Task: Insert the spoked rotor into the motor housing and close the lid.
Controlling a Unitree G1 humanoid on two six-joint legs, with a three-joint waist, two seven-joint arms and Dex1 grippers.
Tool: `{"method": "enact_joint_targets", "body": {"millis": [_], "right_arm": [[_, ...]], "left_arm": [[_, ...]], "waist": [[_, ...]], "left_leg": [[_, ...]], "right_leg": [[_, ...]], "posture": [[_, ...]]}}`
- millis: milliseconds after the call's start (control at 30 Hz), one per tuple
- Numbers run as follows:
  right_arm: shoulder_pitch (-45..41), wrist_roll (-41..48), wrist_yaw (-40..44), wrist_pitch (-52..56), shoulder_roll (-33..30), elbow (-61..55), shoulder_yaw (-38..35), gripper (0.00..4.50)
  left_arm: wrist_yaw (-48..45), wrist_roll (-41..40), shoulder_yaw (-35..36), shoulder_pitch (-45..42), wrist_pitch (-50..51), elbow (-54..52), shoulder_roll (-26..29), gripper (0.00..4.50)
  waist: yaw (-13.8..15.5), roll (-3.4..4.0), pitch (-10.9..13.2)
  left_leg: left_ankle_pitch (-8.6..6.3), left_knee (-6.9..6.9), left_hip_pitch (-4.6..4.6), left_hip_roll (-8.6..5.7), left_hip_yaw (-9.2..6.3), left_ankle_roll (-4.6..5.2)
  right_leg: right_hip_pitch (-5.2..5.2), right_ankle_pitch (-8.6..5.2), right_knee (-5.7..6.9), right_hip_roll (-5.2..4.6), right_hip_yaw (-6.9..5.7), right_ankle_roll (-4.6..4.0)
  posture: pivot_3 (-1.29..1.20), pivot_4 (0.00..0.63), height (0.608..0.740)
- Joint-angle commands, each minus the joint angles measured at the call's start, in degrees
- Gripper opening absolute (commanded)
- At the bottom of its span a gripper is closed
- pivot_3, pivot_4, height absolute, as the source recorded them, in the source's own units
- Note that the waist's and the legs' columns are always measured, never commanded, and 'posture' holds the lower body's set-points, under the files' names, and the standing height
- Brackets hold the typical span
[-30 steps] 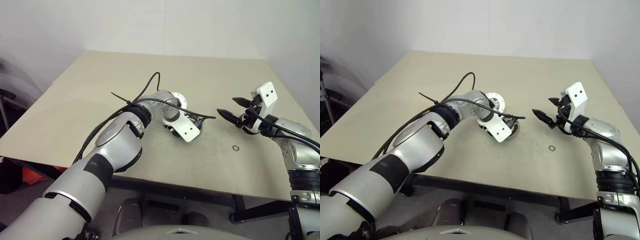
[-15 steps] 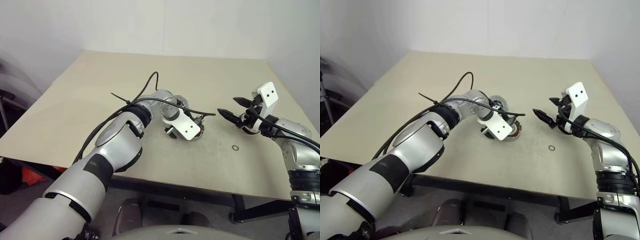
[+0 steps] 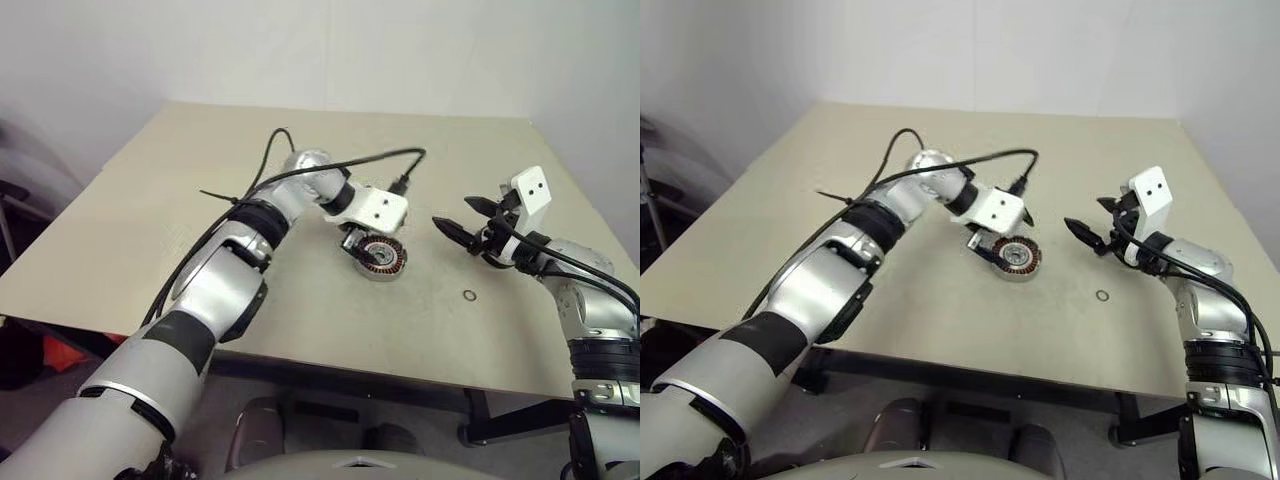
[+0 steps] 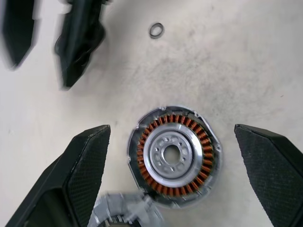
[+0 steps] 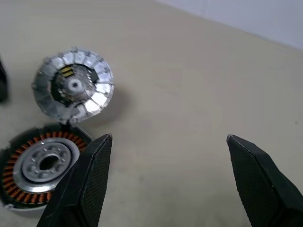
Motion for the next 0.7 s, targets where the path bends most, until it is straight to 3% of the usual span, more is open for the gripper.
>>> {"method": "enact_joint_targets", "body": {"millis": [33, 200, 333, 533, 700], "right_arm": [[-2.0, -0.9, -1.8, -1.4, -0.7, 1.2, -1.8, 4.35], [1.3, 0.0, -1.5, 0.5, -2.0, -2.0, -2.9, 4.35], [10.4, 4.0, -1.6, 4.2, 0.3, -13.3, -4.1, 4.35], [19.8, 8.3, -0.7, 3.7, 3.6, -23.1, -5.4, 4.35], [22.2, 9.4, 0.3, 3.3, 2.9, -22.6, -7.1, 4.35]], "left_arm": [[-1.4, -5.3, 3.8, 3.5, 10.3, -11.3, 4.3, 4.44], [1.9, -11.2, 9.2, 11.7, 27.2, -26.9, 10.2, 4.44], [7.2, -20.0, 16.7, 21.1, 46.2, -44.5, 13.6, 4.44], [15.0, -25.7, 19.1, 33.6, 56.9, -57.8, 15.5, 4.44], [19.8, -29.9, 18.9, 42.6, 60.5, -63.8, 14.6, 4.44]], "waist": [[0.0, 0.03, 0.0], [0.0, 0.05, 0.0], [0.0, 0.05, 0.0], [-0.5, 0.11, 0.0], [-1.6, 0.1, 0.0]], "left_leg": [[0.01, -0.03, 0.0, 0.0, 0.02, -0.01], [0.01, -0.18, -0.03, 0.0, 0.06, -0.01], [0.0, -0.6, -0.03, -0.02, 0.11, 0.02], [-0.07, -0.79, -0.03, 0.03, 0.21, 0.12], [-0.01, -0.79, 0.19, 0.0, 0.19, -0.01]], "right_leg": [[-0.02, 0.0, -0.01, 0.0, 0.0, 0.0], [-0.03, 0.0, -0.19, 0.01, 0.01, -0.01], [0.03, 0.0, -0.64, 0.03, -0.03, -0.01], [0.01, -0.07, -0.86, 0.09, -0.02, 0.1], [0.3, -0.13, -0.98, 0.06, 0.01, 0.22]], "posture": [[0.0, 0.0, 0.74], [0.0, 0.0, 0.74], [0.0, 0.0, 0.74], [0.0, 0.0, 0.74], [0.0, 0.0, 0.74]]}}
